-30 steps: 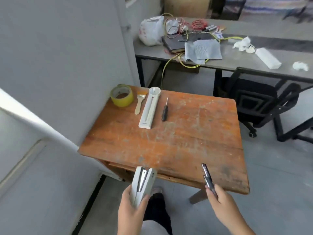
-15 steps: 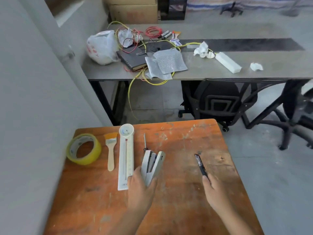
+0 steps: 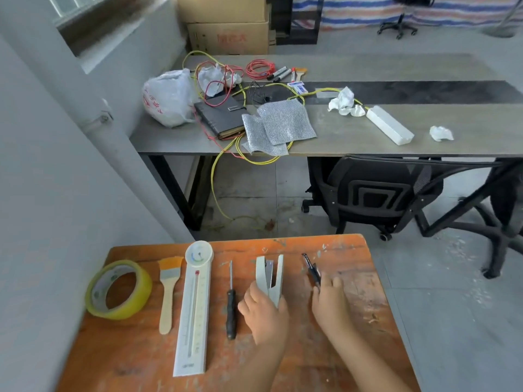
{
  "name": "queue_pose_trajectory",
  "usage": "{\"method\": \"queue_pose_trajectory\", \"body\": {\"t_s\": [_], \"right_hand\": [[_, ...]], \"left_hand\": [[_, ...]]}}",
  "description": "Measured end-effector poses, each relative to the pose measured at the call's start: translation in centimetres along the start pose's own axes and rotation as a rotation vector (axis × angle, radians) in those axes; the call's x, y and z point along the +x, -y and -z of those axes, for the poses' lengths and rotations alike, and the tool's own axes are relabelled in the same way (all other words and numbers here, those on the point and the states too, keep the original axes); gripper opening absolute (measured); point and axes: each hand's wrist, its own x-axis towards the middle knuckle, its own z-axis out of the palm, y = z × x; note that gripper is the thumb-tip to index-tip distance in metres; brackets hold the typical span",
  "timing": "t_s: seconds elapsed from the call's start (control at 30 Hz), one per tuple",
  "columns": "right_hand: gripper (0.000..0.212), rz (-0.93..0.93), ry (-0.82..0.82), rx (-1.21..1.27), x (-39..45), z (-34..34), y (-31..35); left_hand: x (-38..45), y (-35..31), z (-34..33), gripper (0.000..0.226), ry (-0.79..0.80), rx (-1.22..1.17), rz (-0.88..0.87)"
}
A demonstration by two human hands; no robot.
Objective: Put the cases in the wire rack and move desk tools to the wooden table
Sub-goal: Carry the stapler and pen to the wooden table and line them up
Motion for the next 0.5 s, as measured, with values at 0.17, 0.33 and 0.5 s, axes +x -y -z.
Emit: {"method": "queue_pose_trajectory", "body": {"t_s": [0.17, 0.33, 0.5], "right_hand": [[0.040, -0.017, 0.021, -0.060, 0.23, -0.05, -0.27], [0.030, -0.046, 0.032, -0.088, 0.26, 0.37, -0.46], [0.031, -0.021, -0.031, -0.119, 0.02, 0.00, -0.89]], "left_hand": [[-0.23, 0.18, -0.47, 0.062, -0.037, -0.036, 0.068], [-0.58, 0.33, -0.56, 0.064, -0.024, -0.051, 0.075], [-0.56, 0.62, 0.21, 0.068, 0.047, 0.013, 0.025]]}}
